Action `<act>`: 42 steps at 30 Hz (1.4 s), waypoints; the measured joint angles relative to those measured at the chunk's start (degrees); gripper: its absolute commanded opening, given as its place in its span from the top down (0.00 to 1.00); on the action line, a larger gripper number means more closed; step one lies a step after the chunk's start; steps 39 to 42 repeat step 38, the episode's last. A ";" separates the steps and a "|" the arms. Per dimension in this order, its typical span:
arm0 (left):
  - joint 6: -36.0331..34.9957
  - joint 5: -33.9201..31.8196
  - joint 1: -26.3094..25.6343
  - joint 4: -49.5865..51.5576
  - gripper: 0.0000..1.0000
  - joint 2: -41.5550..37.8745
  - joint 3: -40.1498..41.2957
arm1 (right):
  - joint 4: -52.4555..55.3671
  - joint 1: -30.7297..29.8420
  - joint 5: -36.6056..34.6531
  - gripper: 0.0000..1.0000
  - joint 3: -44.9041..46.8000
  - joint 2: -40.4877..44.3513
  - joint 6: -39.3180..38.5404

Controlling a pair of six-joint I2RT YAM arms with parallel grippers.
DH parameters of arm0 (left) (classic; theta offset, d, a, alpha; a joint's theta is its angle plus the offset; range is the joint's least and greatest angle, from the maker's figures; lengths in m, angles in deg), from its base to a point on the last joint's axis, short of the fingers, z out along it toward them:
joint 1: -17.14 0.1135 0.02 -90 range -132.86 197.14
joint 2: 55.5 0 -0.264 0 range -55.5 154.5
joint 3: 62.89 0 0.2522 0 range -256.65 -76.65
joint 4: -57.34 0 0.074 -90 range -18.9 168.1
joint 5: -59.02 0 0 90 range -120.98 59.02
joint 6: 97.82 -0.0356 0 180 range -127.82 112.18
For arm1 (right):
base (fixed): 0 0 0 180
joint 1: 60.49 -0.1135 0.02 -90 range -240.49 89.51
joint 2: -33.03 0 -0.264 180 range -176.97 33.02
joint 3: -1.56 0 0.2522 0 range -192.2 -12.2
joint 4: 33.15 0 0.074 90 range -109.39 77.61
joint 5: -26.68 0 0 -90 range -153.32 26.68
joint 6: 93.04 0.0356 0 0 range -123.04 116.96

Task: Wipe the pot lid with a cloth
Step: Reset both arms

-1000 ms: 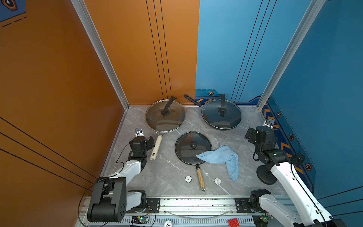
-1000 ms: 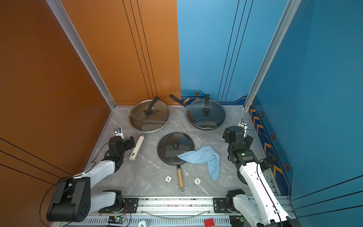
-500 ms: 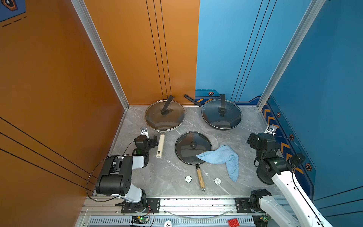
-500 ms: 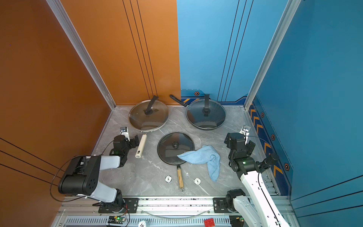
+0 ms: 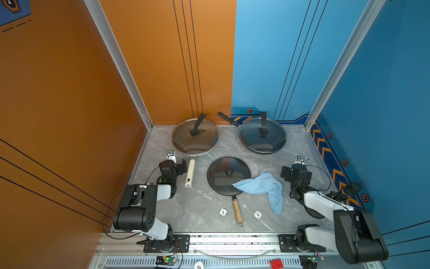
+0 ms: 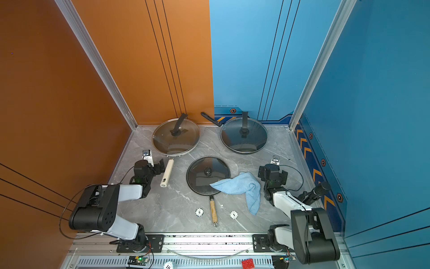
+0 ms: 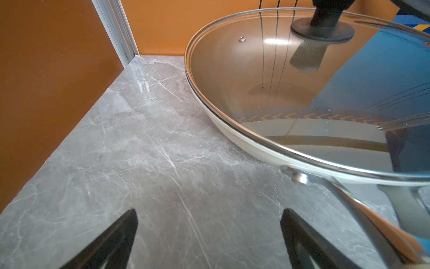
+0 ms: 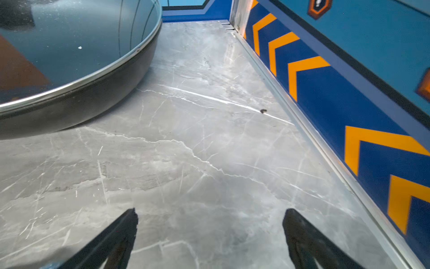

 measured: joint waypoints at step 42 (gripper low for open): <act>-0.90 1.09 0.00 -0.33 0.02 0.00 0.00 | -22.27 2.60 10.73 0.00 -0.07 -13.53 -3.28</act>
